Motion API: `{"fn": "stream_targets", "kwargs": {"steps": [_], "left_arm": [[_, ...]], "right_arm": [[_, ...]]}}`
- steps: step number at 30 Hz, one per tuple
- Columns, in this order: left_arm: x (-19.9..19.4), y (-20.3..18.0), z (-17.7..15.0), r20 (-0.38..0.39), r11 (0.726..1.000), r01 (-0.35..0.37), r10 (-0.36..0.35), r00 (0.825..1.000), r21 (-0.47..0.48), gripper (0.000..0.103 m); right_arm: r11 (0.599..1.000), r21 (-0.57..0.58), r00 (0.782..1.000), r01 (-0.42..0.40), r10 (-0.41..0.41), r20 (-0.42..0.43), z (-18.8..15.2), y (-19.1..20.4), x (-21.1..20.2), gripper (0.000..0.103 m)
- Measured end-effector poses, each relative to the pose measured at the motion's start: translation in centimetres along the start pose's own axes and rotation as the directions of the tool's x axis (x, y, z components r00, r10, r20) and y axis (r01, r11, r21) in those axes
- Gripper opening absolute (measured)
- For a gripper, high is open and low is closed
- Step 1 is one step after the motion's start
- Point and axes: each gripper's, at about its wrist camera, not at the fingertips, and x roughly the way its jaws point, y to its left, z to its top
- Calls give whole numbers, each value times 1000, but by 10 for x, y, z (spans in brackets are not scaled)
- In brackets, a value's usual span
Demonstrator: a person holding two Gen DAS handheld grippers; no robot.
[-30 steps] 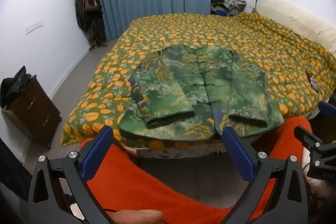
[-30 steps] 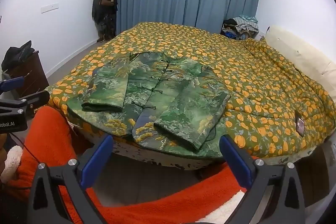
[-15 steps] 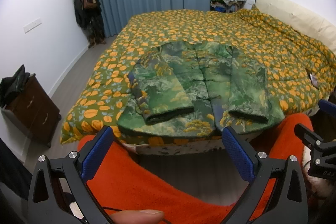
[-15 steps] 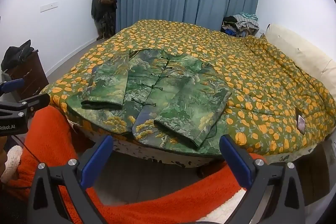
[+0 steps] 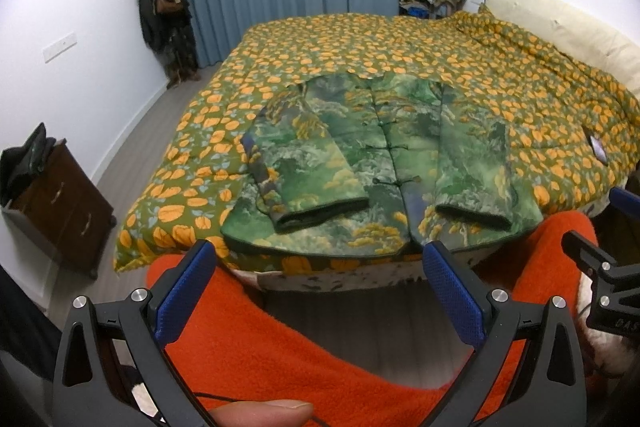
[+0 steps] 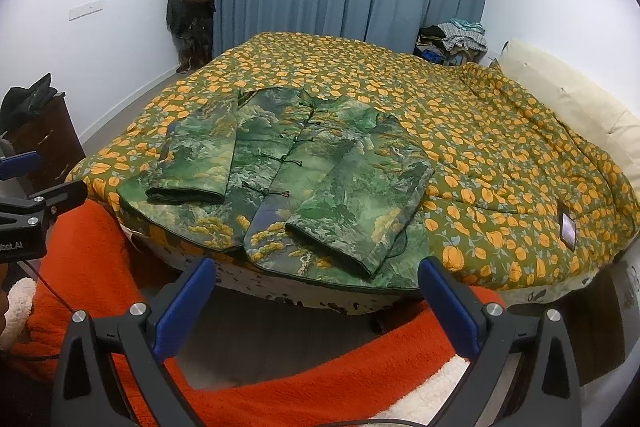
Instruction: Fold large clothes
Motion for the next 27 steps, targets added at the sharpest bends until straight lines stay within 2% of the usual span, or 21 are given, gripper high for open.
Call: {"fn": "stream_targets", "kwargs": {"steps": [27], "left_arm": [[3,-4,-5,-17,1000,-6,6,1000,13,103]], "right_arm": [[999,-13,999,41,-41,-13,-2,-1,2,103]]}}
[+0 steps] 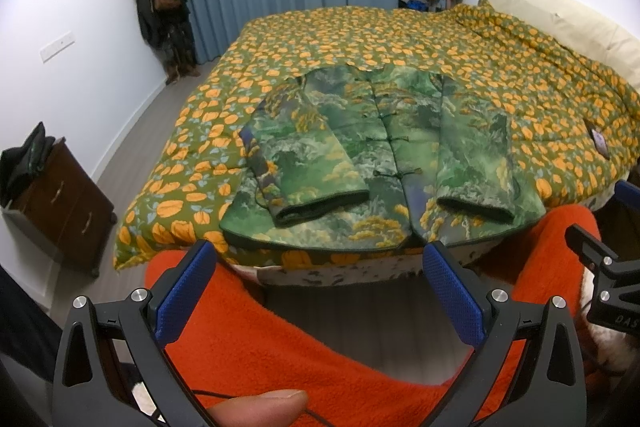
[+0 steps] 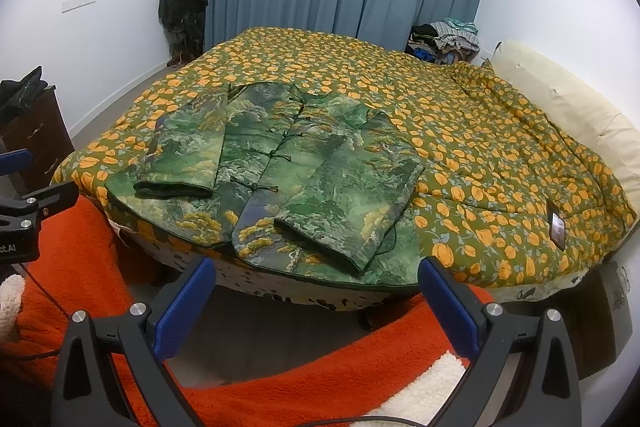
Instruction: Fold large clothes
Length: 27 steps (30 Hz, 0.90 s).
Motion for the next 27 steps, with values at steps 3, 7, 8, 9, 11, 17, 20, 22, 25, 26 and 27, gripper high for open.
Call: {"fn": "stream_targets", "kwargs": {"steps": [3,7,8,9,11,17,20,22,25,26,27], "left_arm": [[1,1,1,-3,1000,0,0,1000,2,103],[0,1,2,-2,1000,-1,1,1000,0,103],[0,1,1,-2,1000,-1,1,1000,1,103],[1,1,1,-2,1000,-1,1,1000,0,103],[1,1,1,-4,1000,0,0,1000,-1,103],[0,1,2,-2,1000,0,0,1000,-1,103],[1,1,2,-3,1000,-1,1,1000,-1,103],[1,1,2,-3,1000,-1,1,1000,0,103],[1,1,2,-2,1000,-1,1,1000,0,103],[1,1,2,-2,1000,-1,1,1000,0,103],[1,2,1,-2,1000,-1,1,1000,0,103]], "right_arm": [[1000,-2,1000,1,-1,-2,0,0,0,103],[1000,-1,1000,0,0,-3,0,0,0,103],[1000,-1,1000,-1,1,-3,0,0,0,103],[1000,-1,1000,0,0,-2,1,2,0,103],[1000,-1,1000,0,0,-2,1,1,0,103],[1000,-2,1000,1,-1,-3,1,1,1,103],[1000,-2,1000,1,-1,-4,2,2,1,103],[1000,-2,1000,1,-1,-5,2,3,1,103],[1000,-2,1000,1,-1,-4,2,2,1,103],[1000,-3,1000,0,0,-5,2,2,1,103],[1000,-3,1000,1,-1,-5,2,2,1,103]]}}
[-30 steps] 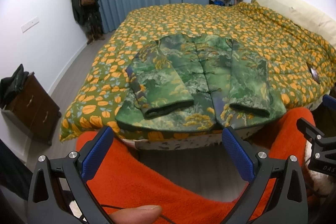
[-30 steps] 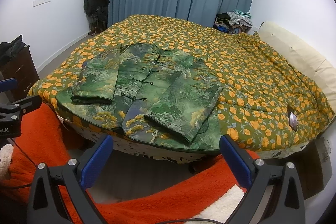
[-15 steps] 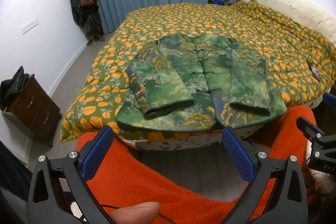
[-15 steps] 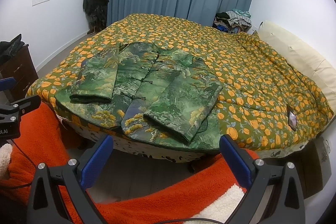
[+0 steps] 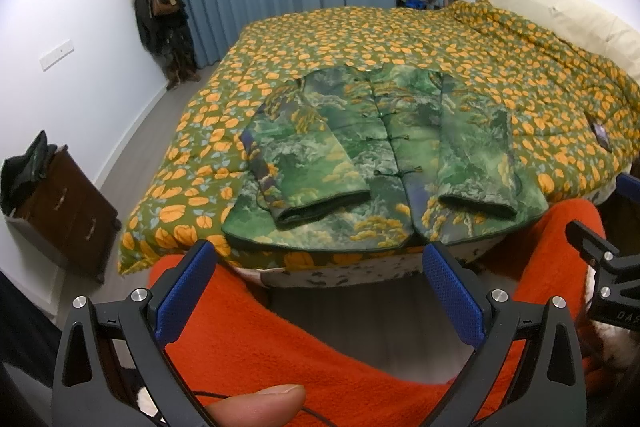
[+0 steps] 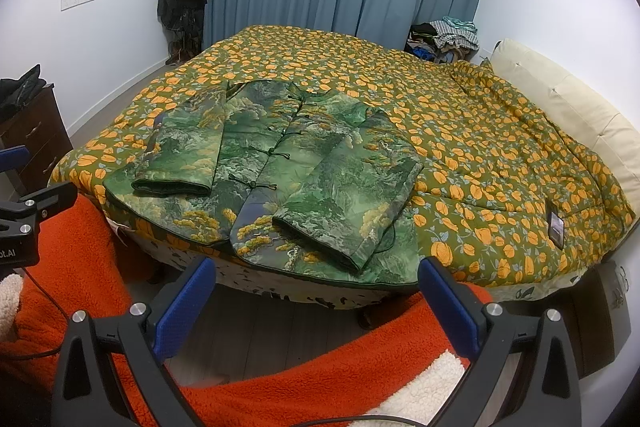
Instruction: Fold large clothes
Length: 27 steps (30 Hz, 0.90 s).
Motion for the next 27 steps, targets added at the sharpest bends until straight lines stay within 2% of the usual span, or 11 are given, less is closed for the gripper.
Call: {"fn": "stream_targets", "kwargs": {"steps": [21,25,27], "left_arm": [[-1,-2,-1,3,1000,6,-6,1000,9,103],[-2,0,3,10,999,44,-44,999,8,103],[-1,5,4,21,999,39,-39,999,16,103]], "right_arm": [[1000,-2,1000,2,-2,-5,2,2,1,103],[1000,-3,1000,-2,2,-3,3,1,0,103],[1000,4,1000,-19,19,5,5,-2,-1,103]]}}
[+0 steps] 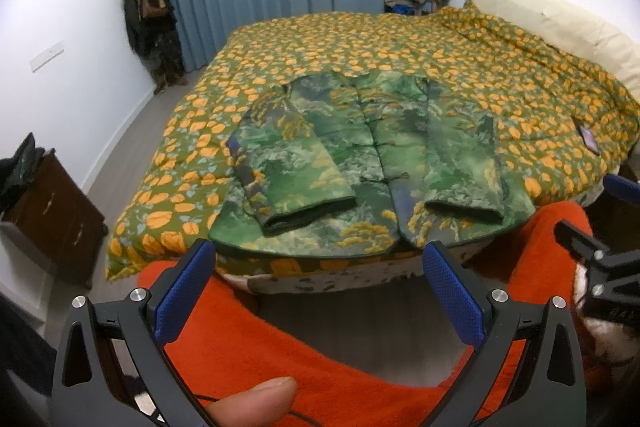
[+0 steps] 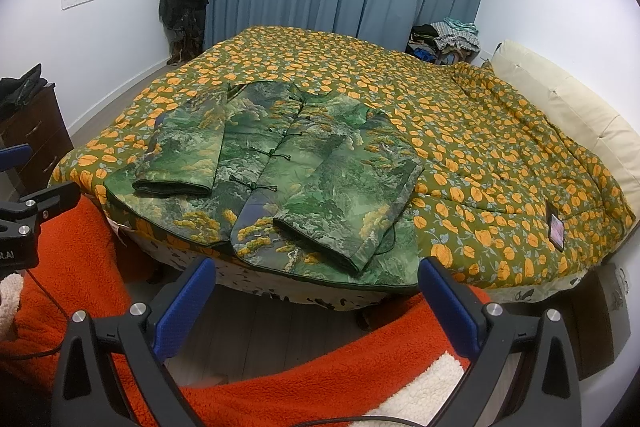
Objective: Fold large clothes
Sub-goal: 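Grasp the green jacket's sleeve cuff with the left gripper and lift it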
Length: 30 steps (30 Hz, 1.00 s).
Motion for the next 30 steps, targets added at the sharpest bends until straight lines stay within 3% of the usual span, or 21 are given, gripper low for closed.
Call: {"fn": "stream_targets", "kwargs": {"steps": [3,6,10,13,15,17,21,24,26,28,30], "left_arm": [[6,4,2,43,996,-74,71,997,52,103],[28,16,6,24,986,-134,133,991,95,103],[56,34,18,-4,992,-96,96,995,78,103],[80,36,27,7,990,-54,54,999,130,103],[106,30,31,-11,974,8,-5,1000,226,103],[131,21,30,-54,958,27,-12,998,284,103],[193,15,27,-175,944,88,-33,984,319,103],[219,16,27,-226,953,133,-71,972,273,102],[227,15,25,-239,954,148,-85,967,260,102],[232,17,23,-251,952,156,-89,964,262,102],[237,18,20,-265,947,165,-90,960,276,102]], "right_arm": [[998,16,998,-56,56,36,8,-15,-1,103],[998,-6,993,-62,62,96,23,-33,5,103],[994,-107,985,-8,26,168,53,-50,33,103],[973,-215,994,-82,96,57,60,-52,86,103],[948,-277,987,-159,160,-17,51,-46,120,103],[918,-323,973,-229,208,-100,37,-33,148,103],[870,-429,964,-244,167,-209,11,-3,207,102],[872,-446,965,-203,100,-243,0,2,245,101],[886,-411,953,-215,98,-287,-1,-6,260,88],[912,-320,936,-259,155,-315,5,-21,256,37],[935,-266,947,-237,161,-277,17,-40,236,14]]}}
